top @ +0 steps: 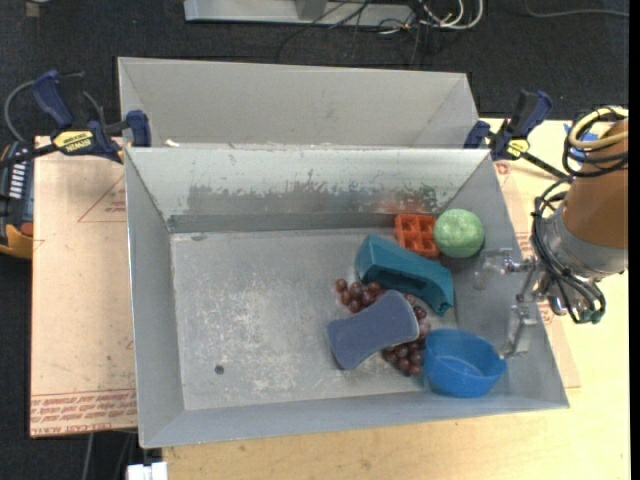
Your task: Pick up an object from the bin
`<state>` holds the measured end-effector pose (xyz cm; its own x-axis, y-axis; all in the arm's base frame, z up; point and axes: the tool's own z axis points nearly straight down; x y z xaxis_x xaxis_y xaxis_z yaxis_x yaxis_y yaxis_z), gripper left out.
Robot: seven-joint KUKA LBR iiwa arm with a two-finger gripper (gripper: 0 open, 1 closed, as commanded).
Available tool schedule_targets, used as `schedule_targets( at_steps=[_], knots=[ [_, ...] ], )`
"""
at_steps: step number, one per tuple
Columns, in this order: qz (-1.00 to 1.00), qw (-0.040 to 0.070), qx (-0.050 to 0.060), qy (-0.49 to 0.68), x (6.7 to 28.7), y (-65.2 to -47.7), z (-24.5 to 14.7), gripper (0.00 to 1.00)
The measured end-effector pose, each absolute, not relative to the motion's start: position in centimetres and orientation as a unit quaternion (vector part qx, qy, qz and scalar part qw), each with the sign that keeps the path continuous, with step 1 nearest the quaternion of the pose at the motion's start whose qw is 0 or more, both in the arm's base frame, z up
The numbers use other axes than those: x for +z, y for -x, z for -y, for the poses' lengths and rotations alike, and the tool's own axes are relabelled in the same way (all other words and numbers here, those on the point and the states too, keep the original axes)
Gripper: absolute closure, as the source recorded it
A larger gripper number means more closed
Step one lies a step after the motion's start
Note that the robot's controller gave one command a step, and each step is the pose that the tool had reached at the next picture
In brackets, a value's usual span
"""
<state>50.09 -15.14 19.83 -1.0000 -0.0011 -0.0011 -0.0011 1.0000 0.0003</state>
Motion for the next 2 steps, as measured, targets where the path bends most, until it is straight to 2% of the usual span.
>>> schedule_targets(
  at_steps=[1,2],
  knots=[
    [-1.000,0.001,0.000,0.001,19.8,-50.1,15.1,0.00],
    [-0.999,-0.002,0.002,0.053,12.4,-50.4,13.5,0.00]
  ],
)
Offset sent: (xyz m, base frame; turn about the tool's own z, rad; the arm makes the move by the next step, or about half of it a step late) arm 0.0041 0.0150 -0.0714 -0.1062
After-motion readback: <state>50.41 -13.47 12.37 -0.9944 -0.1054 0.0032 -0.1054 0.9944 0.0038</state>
